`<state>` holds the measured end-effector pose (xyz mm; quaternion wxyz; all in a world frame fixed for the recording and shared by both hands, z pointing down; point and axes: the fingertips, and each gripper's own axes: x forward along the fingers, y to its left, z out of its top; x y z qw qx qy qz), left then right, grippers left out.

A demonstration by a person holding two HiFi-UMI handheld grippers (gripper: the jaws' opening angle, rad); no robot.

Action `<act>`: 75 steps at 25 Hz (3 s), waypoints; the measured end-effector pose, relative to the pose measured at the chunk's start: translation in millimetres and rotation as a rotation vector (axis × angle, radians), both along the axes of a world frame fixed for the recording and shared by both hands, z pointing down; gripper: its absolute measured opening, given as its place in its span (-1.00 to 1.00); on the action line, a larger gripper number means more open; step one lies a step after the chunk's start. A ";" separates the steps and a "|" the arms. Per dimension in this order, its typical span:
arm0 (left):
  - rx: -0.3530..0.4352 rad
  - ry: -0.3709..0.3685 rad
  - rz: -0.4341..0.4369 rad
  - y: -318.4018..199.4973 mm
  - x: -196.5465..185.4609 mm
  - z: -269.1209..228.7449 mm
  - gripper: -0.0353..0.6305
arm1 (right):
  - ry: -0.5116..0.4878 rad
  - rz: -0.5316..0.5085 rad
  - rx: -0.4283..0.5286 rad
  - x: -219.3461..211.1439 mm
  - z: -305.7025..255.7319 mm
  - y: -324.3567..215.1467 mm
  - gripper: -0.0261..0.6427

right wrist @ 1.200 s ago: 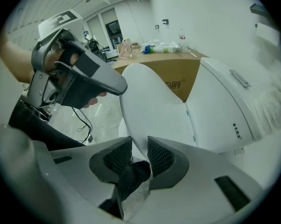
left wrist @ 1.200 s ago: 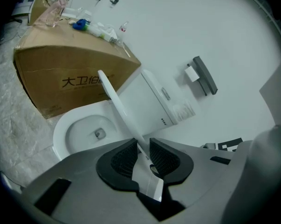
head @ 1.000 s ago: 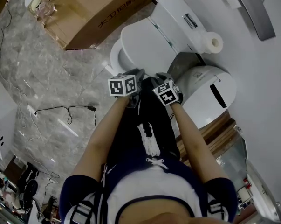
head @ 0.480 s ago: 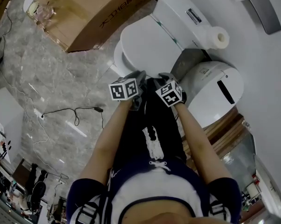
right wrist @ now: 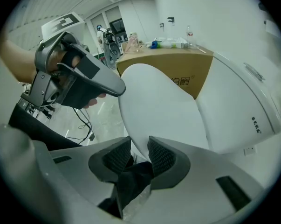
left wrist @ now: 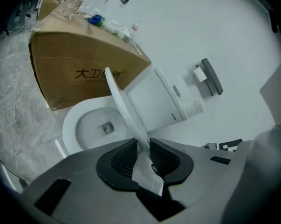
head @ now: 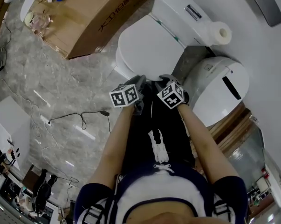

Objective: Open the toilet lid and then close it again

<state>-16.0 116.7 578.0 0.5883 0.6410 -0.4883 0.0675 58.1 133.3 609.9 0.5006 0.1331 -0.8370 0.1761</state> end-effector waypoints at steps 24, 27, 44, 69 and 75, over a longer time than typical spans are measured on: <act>-0.043 0.059 -0.087 32.9 -22.2 48.5 -0.65 | 0.032 -0.103 -0.052 -17.5 41.4 29.7 -0.62; -0.051 0.065 -0.087 36.5 -25.5 55.4 -0.65 | 0.042 -0.104 -0.047 -20.4 47.1 32.5 -0.62; -0.112 0.101 -0.126 56.0 -38.0 96.0 -0.67 | 0.059 -0.141 -0.090 -30.0 79.2 48.5 -0.62; -0.176 0.121 -0.188 73.0 -53.1 160.3 -0.67 | 0.088 -0.201 -0.117 -42.6 133.2 64.2 -0.63; -0.190 0.125 -0.192 76.7 -56.8 178.5 -0.66 | 0.110 -0.228 -0.119 -45.8 148.6 67.3 -0.64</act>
